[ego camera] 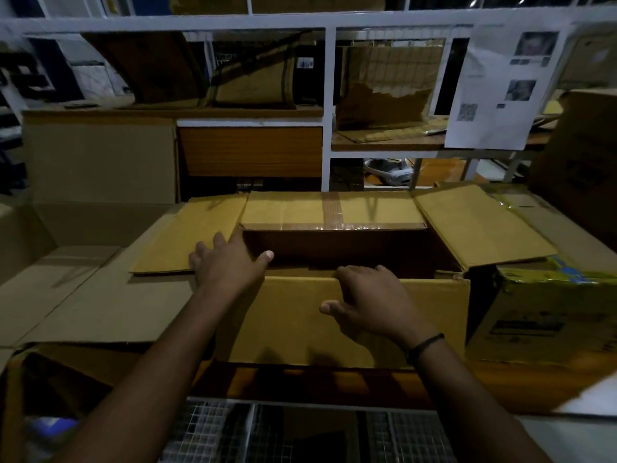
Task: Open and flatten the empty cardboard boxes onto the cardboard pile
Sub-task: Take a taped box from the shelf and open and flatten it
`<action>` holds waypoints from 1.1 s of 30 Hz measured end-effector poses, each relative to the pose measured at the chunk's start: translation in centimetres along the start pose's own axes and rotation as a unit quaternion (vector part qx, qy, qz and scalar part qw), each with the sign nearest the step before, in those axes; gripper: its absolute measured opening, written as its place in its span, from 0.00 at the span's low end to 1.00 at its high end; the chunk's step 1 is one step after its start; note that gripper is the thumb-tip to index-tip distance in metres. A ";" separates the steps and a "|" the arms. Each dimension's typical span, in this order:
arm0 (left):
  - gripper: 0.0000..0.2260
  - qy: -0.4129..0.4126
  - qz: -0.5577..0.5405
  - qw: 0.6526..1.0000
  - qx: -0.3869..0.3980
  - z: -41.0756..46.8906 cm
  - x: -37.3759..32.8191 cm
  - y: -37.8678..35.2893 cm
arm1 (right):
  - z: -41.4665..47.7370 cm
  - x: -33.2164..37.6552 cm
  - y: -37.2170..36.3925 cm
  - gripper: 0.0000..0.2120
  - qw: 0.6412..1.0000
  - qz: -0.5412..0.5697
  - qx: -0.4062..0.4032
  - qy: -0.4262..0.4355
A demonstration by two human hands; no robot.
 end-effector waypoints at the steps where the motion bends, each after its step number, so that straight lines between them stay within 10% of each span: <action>1: 0.35 -0.041 -0.013 0.999 -0.011 -0.3 -1.2 0.0 | -0.3 0.3 0.4 0.23 1.000 0.004 0.006 0.003; 8: 0.14 -0.164 -0.092 0.967 0.173 -2.5 -7.5 -3.1 | -1.1 0.9 2.4 0.18 0.982 0.080 0.167 0.028; 13: 0.28 -0.141 0.100 0.938 0.300 -1.2 -8.2 -3.8 | 1.9 -2.6 2.1 0.12 0.966 0.144 0.210 -0.045; 17: 0.31 -0.154 0.026 0.958 0.239 0.4 -8.7 -2.5 | 3.9 -4.8 1.3 0.23 0.966 0.061 0.234 -0.092; 24: 0.39 -0.199 0.012 0.977 0.079 2.5 -9.9 1.2 | 8.3 -6.0 5.4 0.34 0.995 -0.015 0.045 -0.086; 33: 0.40 -0.191 0.030 0.976 0.102 11.4 -9.5 0.0 | 16.6 -7.5 6.1 0.41 0.989 -0.092 0.057 -0.100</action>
Point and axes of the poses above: each hand's wrist, its own z-axis towards the middle knuckle, its own y-axis out of the back of the hand, x = y × z, the point moved 4 cm from there along z, towards the middle knuckle, and after that the axes turned 7 degrees about -z, right-handed, at the moved point
